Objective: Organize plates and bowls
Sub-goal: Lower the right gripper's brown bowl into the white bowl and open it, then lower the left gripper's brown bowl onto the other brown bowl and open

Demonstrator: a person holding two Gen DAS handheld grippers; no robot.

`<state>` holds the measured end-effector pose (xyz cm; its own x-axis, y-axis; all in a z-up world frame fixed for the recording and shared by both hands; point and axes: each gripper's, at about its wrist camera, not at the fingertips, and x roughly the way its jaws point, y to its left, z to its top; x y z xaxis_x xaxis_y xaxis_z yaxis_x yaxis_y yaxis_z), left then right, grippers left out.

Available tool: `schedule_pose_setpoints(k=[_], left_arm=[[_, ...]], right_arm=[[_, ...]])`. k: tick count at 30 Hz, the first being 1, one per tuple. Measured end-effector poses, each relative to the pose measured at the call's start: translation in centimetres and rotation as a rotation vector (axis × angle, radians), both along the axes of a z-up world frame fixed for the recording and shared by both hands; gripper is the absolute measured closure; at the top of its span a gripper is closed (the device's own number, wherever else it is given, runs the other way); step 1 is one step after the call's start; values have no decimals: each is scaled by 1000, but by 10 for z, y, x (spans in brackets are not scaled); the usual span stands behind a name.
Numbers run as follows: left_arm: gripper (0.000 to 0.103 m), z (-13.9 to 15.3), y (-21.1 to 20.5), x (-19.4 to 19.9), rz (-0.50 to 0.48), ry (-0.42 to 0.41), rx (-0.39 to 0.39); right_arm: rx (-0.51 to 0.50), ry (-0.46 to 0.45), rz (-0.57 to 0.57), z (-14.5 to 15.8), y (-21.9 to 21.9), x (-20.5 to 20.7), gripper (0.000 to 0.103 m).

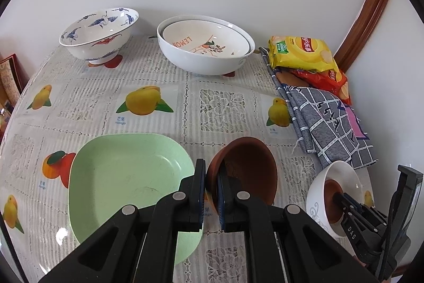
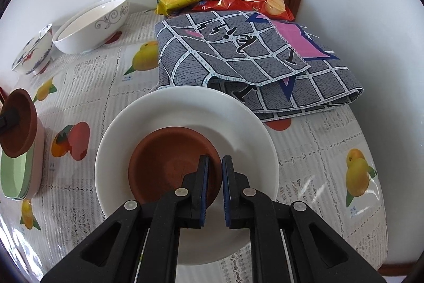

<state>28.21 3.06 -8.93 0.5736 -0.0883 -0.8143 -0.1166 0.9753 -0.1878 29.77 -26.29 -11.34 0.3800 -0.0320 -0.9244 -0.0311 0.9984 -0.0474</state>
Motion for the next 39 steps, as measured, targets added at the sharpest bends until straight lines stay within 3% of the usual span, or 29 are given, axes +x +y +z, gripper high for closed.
schedule_pose_setpoints(k=[12,23,39], left_arm=[[95,17,-22,-20,-43,-30,-2],[95,32,-69,-39,-119,-60,4],[95,25,-123,-44,-195,-38,7]], right_arm=[[49,-73,-18,34,-13,-21,91],[77,-151,-77,72,-56,-53,89],[102,-164,-161,75,-107,-82,89]])
